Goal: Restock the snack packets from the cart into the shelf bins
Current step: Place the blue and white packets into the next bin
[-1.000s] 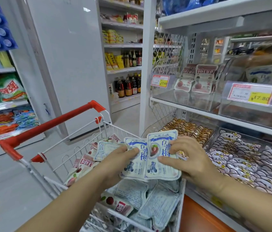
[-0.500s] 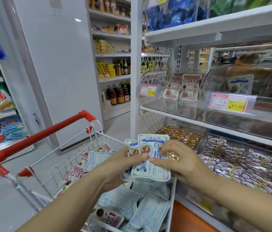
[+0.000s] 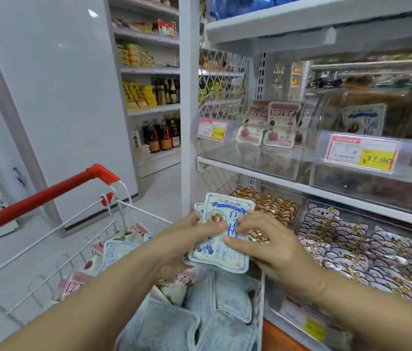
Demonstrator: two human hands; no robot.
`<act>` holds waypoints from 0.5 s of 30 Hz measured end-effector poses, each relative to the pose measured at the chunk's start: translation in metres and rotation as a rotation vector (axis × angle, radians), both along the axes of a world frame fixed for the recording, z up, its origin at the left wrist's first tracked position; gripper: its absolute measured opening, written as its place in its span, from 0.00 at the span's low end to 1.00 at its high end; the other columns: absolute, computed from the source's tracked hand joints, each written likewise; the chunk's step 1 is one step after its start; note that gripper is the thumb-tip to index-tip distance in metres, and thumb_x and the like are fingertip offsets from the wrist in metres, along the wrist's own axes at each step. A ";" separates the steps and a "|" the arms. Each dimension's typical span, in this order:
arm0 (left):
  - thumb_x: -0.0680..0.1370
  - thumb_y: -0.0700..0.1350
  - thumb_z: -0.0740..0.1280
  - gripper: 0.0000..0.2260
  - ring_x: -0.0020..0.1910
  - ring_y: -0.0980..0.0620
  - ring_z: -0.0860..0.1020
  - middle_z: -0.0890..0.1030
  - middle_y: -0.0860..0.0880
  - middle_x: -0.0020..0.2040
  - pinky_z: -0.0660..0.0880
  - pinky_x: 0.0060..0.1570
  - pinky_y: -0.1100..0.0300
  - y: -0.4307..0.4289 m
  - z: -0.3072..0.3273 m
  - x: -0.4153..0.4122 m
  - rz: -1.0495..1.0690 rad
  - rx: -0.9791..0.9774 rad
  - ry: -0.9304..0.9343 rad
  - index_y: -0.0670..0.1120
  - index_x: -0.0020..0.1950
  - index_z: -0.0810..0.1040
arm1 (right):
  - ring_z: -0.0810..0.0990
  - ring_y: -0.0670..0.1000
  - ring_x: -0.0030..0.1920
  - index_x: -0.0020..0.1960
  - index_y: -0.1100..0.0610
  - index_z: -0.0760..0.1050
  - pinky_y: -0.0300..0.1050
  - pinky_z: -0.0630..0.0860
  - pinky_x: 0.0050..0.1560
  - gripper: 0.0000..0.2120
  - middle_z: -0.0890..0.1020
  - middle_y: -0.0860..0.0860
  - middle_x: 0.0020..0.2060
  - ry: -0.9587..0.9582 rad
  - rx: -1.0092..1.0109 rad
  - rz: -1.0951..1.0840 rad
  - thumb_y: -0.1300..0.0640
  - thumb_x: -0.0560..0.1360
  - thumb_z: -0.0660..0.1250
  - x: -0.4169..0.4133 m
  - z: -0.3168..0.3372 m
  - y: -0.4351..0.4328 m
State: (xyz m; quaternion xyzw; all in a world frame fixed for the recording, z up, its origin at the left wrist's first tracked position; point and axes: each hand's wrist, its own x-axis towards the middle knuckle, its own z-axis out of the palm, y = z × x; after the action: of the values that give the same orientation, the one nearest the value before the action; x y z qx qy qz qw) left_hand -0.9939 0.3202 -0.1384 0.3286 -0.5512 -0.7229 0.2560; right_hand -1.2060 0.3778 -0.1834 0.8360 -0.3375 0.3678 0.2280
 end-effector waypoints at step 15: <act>0.77 0.34 0.71 0.25 0.58 0.52 0.83 0.84 0.51 0.61 0.79 0.51 0.62 -0.072 0.036 0.014 -0.280 -0.531 -0.275 0.52 0.70 0.71 | 0.83 0.47 0.58 0.69 0.47 0.67 0.53 0.79 0.61 0.38 0.83 0.45 0.58 -0.787 1.161 0.029 0.61 0.66 0.81 0.014 0.057 -0.052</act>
State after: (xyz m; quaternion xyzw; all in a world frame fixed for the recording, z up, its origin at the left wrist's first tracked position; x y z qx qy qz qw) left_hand -0.9804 0.2485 -0.1027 0.2659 -0.7896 -0.5312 0.1541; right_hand -1.1923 0.3257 -0.1266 0.6318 -0.5256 0.4064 -0.3992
